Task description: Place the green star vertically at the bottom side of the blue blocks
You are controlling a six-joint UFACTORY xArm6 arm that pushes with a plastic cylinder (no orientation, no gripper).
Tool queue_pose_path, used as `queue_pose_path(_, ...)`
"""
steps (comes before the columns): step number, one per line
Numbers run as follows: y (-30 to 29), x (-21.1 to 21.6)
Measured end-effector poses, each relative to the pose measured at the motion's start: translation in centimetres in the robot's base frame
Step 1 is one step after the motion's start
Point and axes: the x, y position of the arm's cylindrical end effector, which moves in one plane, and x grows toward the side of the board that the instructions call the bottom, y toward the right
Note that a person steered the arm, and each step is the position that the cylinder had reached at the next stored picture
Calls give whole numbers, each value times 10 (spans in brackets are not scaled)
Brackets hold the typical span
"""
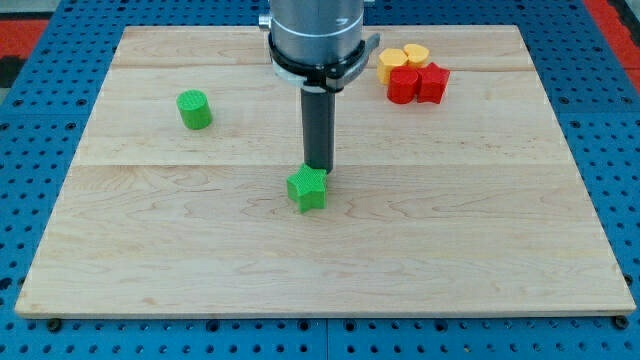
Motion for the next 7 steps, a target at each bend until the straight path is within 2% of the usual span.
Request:
queue_pose_path(2,1,23)
queue_pose_path(3,46,42)
queue_pose_path(4,64,57)
queue_pose_path(6,-4,57)
queue_pose_path(7,-17,57)
